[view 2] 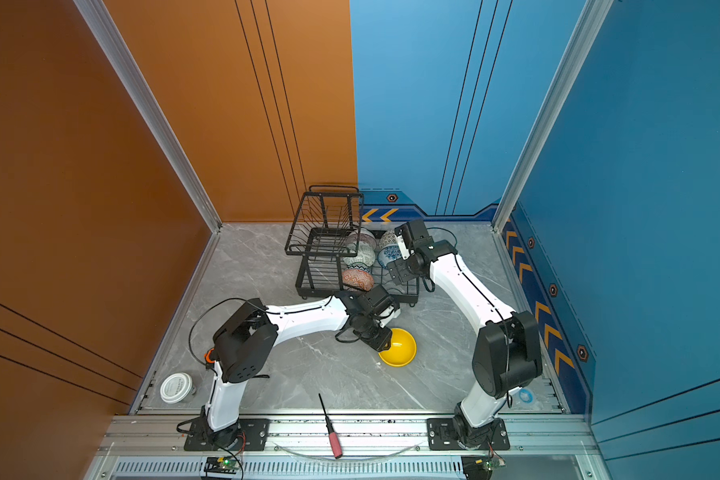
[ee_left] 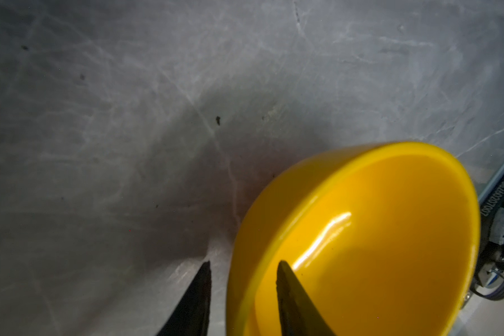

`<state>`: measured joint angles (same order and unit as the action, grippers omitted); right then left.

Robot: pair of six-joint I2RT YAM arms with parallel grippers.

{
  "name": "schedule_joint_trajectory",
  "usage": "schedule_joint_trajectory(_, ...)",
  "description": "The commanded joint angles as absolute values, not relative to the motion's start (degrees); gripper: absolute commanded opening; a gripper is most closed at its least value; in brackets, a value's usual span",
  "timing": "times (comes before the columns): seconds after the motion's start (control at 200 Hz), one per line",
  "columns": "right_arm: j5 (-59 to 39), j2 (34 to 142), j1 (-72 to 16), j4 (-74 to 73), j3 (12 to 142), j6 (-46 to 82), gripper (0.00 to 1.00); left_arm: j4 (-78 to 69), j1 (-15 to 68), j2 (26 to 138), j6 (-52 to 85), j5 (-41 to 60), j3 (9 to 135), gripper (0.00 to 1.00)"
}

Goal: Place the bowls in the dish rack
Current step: 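Lower the left gripper onto the yellow bowl's rim and close it, then lift and tilt the yellow bowl up toward the rack with the left gripper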

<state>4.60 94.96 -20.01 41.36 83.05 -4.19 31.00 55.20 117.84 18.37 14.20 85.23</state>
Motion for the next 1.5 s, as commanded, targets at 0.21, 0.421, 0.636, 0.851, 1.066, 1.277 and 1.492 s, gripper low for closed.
schedule_joint_trajectory(0.21,3.7,94.2,-19.6,41.1,81.8,-3.9,1.0,31.7,55.4,118.7,17.9,15.4,86.6,0.1)
schedule_joint_trajectory(0.421,3.6,94.0,-19.5,41.1,81.7,-3.9,1.0,31.7,54.8,117.7,17.6,15.1,85.8,0.0)
schedule_joint_trajectory(0.636,3.4,93.8,-19.5,41.0,81.6,-4.0,1.0,31.7,54.4,116.1,17.1,14.4,84.8,0.0)
schedule_joint_trajectory(0.851,3.1,93.2,-19.5,41.1,81.5,-3.9,1.0,31.7,53.3,113.0,16.7,13.2,82.9,0.0)
schedule_joint_trajectory(1.066,2.5,92.7,-19.5,41.0,81.0,-3.6,1.0,31.7,51.4,109.5,16.3,10.8,80.7,0.0)
schedule_joint_trajectory(1.277,1.9,91.3,-19.6,40.8,81.1,-3.4,1.0,31.6,49.8,106.7,16.3,7.9,80.0,0.0)
schedule_joint_trajectory(1.492,1.1,89.1,-20.3,40.9,80.8,-2.3,1.0,31.3,48.4,105.5,16.8,5.8,80.7,0.0)
